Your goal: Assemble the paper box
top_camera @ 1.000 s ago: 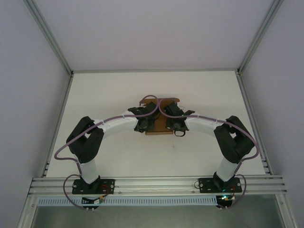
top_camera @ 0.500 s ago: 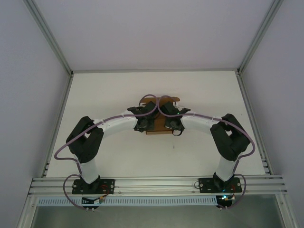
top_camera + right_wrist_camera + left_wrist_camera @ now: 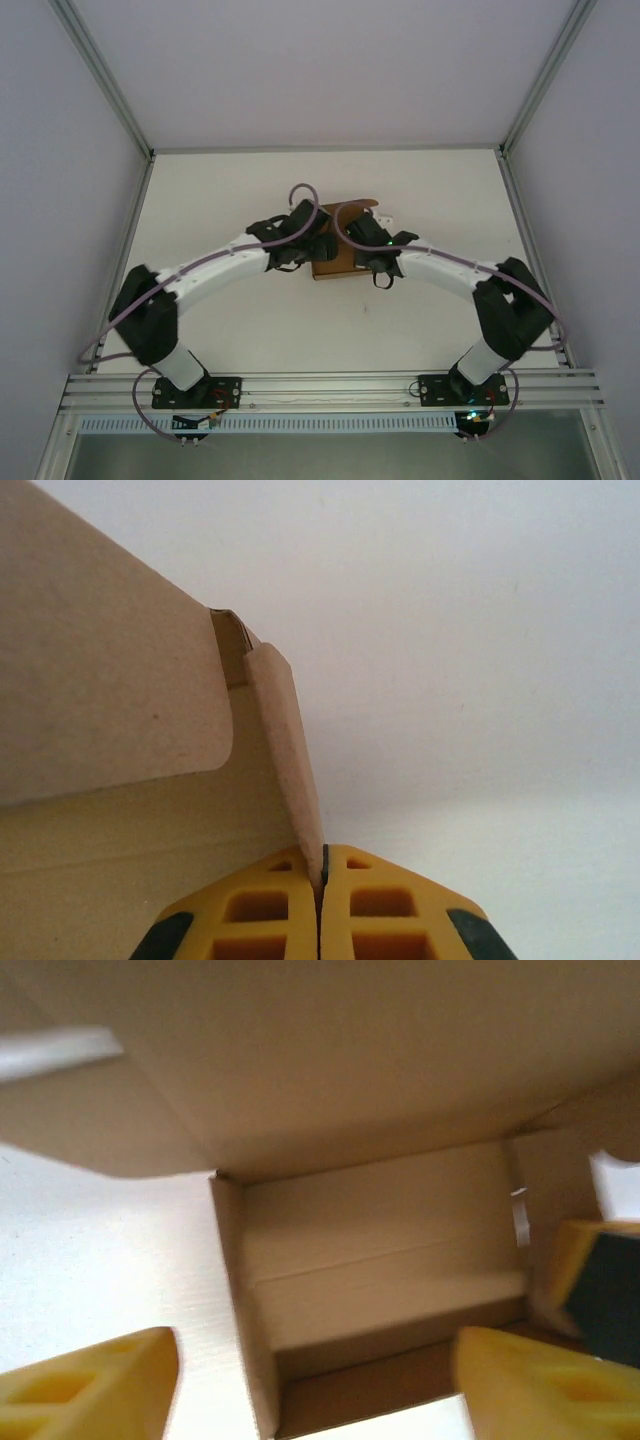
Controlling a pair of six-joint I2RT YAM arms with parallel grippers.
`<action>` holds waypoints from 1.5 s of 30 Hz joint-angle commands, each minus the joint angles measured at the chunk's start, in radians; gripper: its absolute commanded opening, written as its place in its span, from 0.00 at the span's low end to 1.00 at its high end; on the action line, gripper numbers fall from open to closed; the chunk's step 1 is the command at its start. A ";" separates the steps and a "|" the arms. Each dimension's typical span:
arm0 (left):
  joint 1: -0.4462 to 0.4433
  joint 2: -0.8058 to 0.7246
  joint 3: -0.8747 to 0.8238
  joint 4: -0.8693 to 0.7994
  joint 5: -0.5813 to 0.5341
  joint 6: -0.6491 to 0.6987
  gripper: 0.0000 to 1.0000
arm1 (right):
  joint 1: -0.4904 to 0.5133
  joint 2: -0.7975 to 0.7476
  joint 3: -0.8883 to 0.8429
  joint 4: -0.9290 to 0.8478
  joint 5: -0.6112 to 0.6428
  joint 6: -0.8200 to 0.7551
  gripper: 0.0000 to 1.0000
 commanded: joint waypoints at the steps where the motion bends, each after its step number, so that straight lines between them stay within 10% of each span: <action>1: -0.003 -0.129 0.006 0.026 0.007 0.022 0.89 | -0.010 -0.093 -0.020 0.045 0.026 -0.093 0.00; 9: 0.100 -0.419 -0.140 -0.046 -0.186 -0.037 1.00 | -0.126 -0.387 -0.169 0.274 -0.275 -0.117 0.00; 13: 0.267 -0.451 -0.263 0.103 0.068 -0.048 1.00 | -0.147 -0.483 -0.187 0.364 -0.463 -0.131 0.00; 20: 0.263 -0.293 -0.303 0.509 0.496 0.045 1.00 | -0.144 -0.451 -0.169 0.503 -0.716 -0.085 0.00; 30: 0.194 -0.122 -0.188 0.638 0.715 0.081 0.98 | -0.037 -0.308 -0.077 0.439 -0.565 -0.173 0.00; 38: 0.158 -0.100 -0.116 0.540 0.655 0.127 0.98 | 0.119 -0.118 0.110 0.132 -0.029 -0.211 0.00; 45: 0.152 -0.114 -0.078 0.449 0.584 0.175 0.98 | 0.159 -0.043 0.145 0.085 0.055 -0.205 0.00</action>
